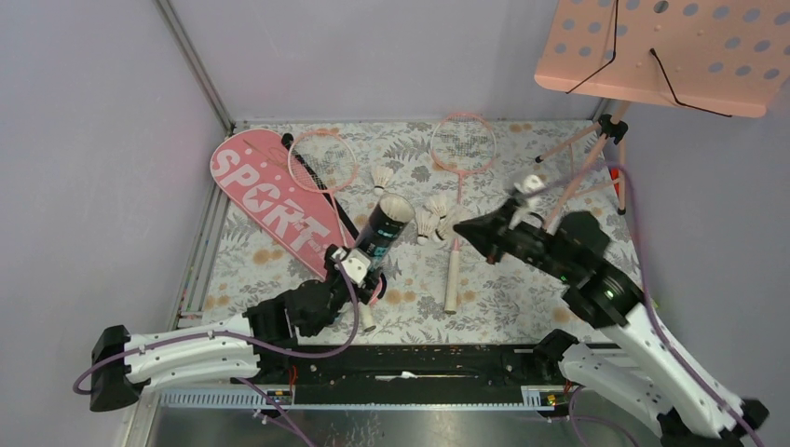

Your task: Pack up the badminton gear

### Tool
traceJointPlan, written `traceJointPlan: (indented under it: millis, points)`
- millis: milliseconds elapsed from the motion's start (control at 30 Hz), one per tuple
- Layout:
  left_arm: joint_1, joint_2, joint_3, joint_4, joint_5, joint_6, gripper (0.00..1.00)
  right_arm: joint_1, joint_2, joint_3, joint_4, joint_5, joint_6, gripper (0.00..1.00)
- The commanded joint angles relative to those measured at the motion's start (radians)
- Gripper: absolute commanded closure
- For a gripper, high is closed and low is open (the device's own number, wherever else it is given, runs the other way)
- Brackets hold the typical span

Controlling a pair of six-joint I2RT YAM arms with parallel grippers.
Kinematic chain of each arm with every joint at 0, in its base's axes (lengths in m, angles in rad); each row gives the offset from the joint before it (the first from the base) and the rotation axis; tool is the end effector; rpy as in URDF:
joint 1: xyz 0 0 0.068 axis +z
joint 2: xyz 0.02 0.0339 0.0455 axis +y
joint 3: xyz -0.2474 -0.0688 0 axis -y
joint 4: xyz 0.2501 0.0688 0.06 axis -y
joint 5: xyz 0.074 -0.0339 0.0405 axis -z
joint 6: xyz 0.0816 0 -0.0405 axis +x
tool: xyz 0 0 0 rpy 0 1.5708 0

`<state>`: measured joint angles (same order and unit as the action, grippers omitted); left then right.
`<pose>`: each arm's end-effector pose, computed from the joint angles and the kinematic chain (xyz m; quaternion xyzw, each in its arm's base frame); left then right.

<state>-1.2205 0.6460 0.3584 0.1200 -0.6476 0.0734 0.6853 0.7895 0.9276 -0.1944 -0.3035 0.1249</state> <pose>0.1205 -0.1864 0.2258 0.2726 0.7016 -0.1279 0.6458 0.1680 0.1688 0.3745 -0.2985 0.6616 0.3686 0.5808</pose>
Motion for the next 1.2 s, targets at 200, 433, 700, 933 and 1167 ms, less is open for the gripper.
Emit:
traceJointPlan:
  millis: [200, 433, 700, 933, 1167]
  points:
    - [-0.001, 0.113, 0.09, -0.018, 0.36, 0.089, 0.8, -0.002, -0.241, -0.01, 0.183, -0.053, 0.012, 1.0]
    - [-0.001, 0.127, 0.092, -0.015, 0.385, 0.095, 0.8, -0.002, -0.143, 0.028, 0.149, -0.116, 0.035, 1.0]
    - [-0.001, 0.124, 0.078, 0.009, 0.383, 0.101, 0.81, -0.002, -0.007, 0.065, 0.072, -0.217, 0.173, 1.0]
    - [-0.001, 0.111, 0.065, 0.024, 0.409, 0.108, 0.81, 0.001, 0.134, 0.076, 0.096, -0.325, 0.292, 1.0]
    - [-0.001, 0.104, 0.056, 0.038, 0.395, 0.108, 0.81, 0.115, 0.261, 0.124, 0.037, -0.318, 0.249, 1.0]
